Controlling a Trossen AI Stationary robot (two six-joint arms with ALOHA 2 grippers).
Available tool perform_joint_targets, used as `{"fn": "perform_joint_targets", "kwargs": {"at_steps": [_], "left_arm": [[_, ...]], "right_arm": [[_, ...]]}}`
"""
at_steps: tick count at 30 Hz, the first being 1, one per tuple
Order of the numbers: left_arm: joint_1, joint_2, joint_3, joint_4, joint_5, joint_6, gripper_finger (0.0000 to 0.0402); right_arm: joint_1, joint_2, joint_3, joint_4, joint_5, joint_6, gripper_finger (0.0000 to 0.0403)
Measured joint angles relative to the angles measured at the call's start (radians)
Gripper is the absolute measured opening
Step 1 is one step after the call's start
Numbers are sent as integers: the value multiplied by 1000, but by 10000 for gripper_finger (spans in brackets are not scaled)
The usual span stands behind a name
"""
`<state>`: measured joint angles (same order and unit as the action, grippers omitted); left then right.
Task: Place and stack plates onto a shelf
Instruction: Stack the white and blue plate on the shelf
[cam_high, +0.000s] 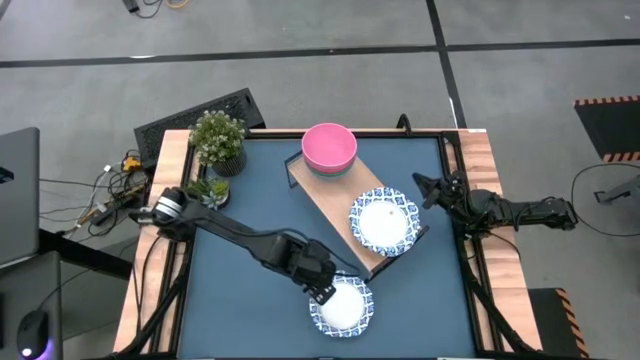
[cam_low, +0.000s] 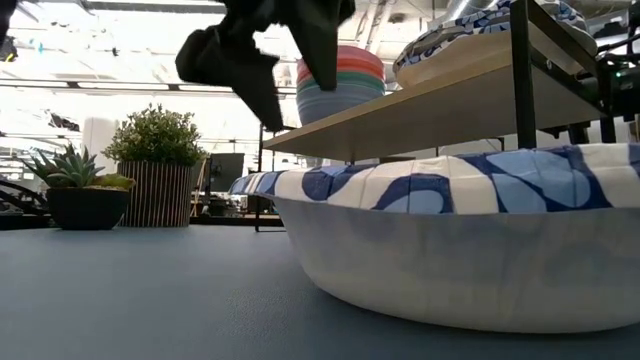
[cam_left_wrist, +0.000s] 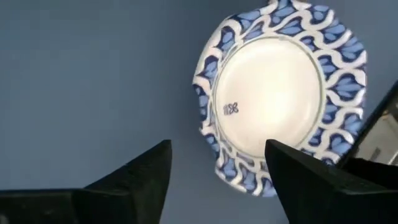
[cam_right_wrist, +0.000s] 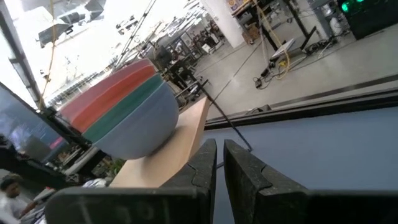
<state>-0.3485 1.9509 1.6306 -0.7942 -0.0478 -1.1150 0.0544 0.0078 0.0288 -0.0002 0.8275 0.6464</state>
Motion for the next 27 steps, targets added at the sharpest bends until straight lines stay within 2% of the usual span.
{"fn": "perform_joint_targets", "kwargs": {"at_steps": [12, 22, 27], "left_arm": [[-38, 108, 1, 72, -20, -72, 245], [-50, 139, 0, 23, -62, -96, 245], [-50, 163, 1, 43, -19, -95, 234]], "right_arm": [[4, 0, 0, 1, -53, 0, 58], [14, 12, 0, 4, -78, 15, 58], [18, 12, 0, 4, -78, 15, 58]]}}
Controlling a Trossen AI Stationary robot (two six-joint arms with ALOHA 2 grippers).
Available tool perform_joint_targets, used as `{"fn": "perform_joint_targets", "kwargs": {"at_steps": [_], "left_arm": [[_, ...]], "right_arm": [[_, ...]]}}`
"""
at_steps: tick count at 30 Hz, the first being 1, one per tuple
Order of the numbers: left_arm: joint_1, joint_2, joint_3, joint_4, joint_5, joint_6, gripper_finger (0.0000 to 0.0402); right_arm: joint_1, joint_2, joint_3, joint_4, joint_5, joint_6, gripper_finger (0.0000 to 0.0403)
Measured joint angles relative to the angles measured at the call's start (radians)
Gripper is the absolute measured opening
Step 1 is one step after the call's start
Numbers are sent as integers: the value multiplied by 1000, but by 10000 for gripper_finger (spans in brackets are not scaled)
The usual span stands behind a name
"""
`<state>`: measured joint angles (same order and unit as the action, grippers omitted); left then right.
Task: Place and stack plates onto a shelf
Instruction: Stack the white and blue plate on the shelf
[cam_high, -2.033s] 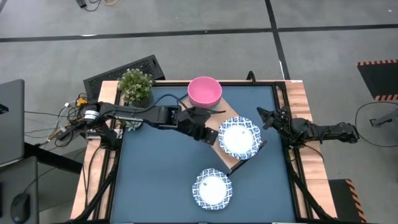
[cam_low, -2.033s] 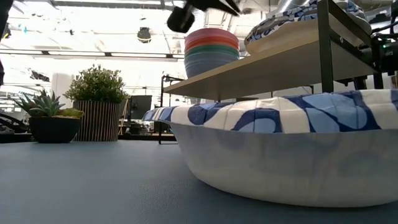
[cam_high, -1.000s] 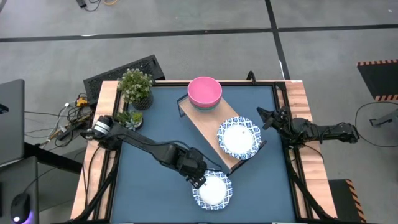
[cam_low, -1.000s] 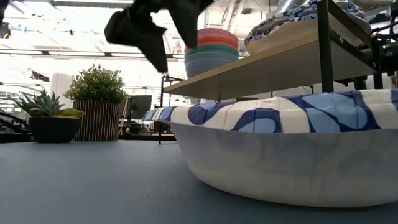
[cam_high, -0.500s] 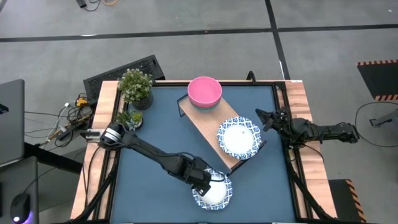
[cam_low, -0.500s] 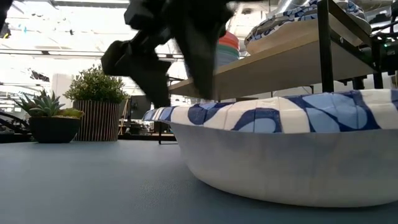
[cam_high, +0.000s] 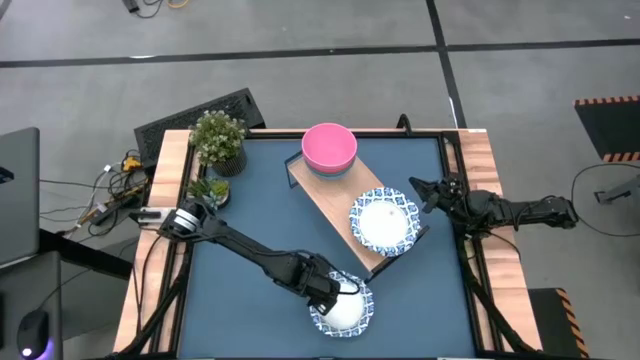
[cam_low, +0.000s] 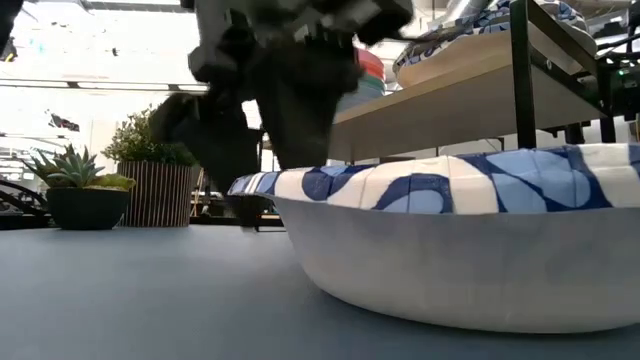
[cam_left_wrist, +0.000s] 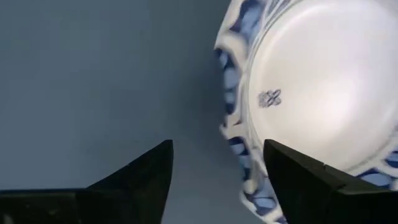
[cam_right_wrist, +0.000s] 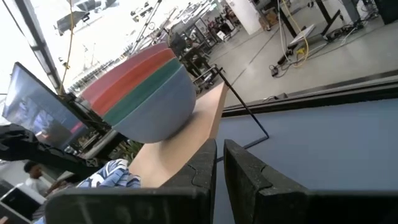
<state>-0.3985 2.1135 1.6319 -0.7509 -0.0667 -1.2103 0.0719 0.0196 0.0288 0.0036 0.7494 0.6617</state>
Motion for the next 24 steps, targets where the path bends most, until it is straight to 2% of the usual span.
{"fn": "perform_joint_targets", "kwargs": {"at_steps": [5, 12, 17, 24], "left_arm": [[0, 34, -1, 23, 86, -16, 168], [1, 10, -1, 3, 134, -31, 17], [4, -59, -1, -21, 151, -99, 2], [6, -261, -1, -83, 126, -292, 0]], "right_arm": [[0, 0, 0, 0, 0, 0, 58], [-2, 0, 0, 0, 1, 0, 58], [-2, 0, 0, 0, 1, -4, 58], [-2, 0, 0, 0, 2, -5, 58]]}}
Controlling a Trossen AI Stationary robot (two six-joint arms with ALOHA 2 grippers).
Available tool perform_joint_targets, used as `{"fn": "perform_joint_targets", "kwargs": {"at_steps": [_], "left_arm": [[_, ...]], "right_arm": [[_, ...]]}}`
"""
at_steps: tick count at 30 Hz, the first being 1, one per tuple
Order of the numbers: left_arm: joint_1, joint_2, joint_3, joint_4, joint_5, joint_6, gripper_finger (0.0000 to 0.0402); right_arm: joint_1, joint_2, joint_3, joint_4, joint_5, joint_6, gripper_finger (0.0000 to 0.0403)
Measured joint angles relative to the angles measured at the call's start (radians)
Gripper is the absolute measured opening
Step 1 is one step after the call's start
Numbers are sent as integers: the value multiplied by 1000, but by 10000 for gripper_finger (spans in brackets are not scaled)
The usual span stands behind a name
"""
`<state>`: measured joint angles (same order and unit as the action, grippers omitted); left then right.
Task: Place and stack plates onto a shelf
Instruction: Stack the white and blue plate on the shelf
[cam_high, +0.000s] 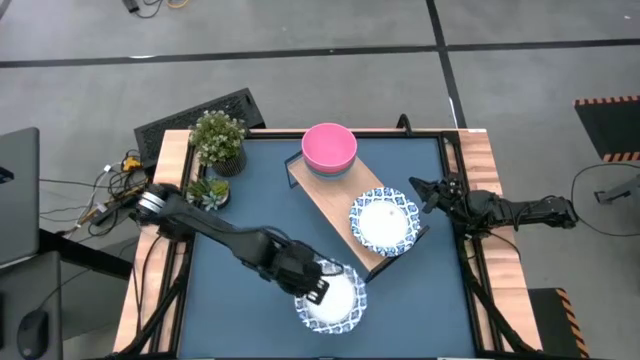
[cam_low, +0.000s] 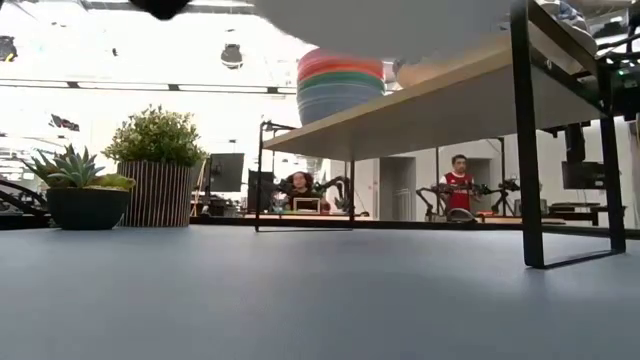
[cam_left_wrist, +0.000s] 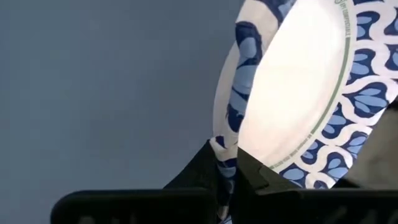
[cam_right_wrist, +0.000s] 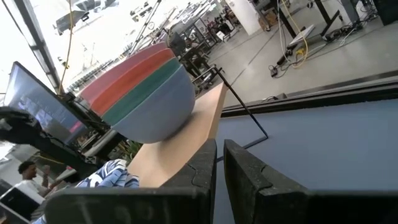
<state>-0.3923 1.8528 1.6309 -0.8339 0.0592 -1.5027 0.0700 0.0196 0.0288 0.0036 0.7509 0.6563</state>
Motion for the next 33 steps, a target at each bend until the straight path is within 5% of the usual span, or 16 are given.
{"fn": "perform_joint_targets", "kwargs": {"at_steps": [5, 9, 13, 22, 33], "left_arm": [[13, -143, 0, 15, -80, -192, 0], [24, -229, 0, 79, -327, -368, 0], [71, -253, 1, 159, -483, -369, 0], [189, -205, 0, 328, -479, -296, 0], [258, -114, 0, 433, -349, -309, 0]], "right_arm": [[0, 0, 0, 0, 2, -3, 58], [0, 0, 0, 0, 2, -3, 58], [0, 0, 0, 0, 2, -3, 58], [0, 0, 0, 0, 7, -3, 58], [-8, 0, 0, 1, 10, -5, 58]]}}
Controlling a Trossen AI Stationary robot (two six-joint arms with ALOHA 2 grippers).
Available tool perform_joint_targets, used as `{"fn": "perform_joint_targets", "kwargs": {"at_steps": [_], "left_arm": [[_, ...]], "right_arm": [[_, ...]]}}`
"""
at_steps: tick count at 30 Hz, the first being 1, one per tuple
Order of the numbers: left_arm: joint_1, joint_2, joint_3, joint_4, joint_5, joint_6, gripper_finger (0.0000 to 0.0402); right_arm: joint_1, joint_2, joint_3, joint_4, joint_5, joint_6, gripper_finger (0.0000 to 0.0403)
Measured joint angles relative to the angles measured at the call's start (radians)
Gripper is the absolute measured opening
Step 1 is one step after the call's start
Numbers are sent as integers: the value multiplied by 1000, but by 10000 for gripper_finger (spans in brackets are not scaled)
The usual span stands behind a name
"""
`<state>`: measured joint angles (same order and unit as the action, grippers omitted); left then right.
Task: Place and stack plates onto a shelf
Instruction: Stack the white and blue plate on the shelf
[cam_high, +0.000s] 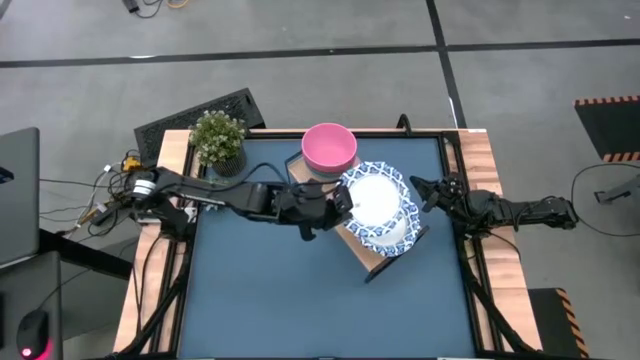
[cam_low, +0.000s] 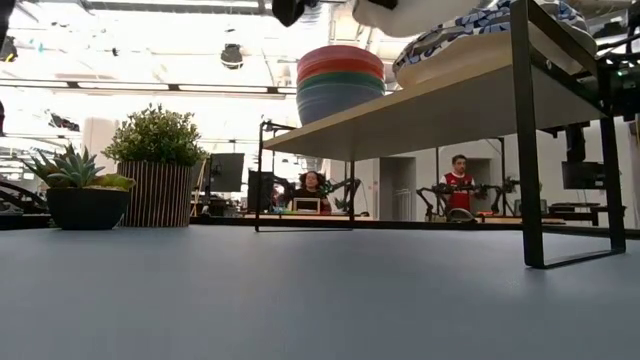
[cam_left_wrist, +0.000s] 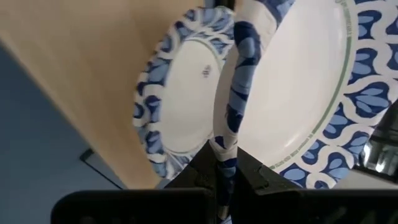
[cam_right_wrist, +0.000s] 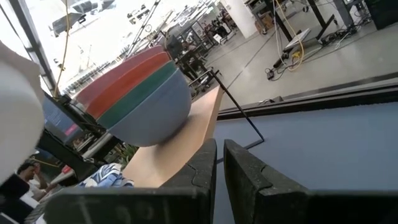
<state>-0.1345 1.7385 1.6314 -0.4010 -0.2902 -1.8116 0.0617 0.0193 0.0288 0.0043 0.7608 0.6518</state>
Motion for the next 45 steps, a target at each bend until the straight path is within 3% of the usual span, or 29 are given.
{"fn": "perform_joint_targets", "kwargs": {"at_steps": [24, 36, 45], "left_arm": [[4, 104, 0, 112, 48, 4, 7], [17, 113, 0, 140, 61, 96, 129], [58, 113, 5, 134, 236, 142, 209]], "right_arm": [[-1, 0, 0, 0, -1, 2, 58], [-1, 0, 0, 0, -4, -5, 58], [-1, 0, 0, 0, -4, -6, 58]]}}
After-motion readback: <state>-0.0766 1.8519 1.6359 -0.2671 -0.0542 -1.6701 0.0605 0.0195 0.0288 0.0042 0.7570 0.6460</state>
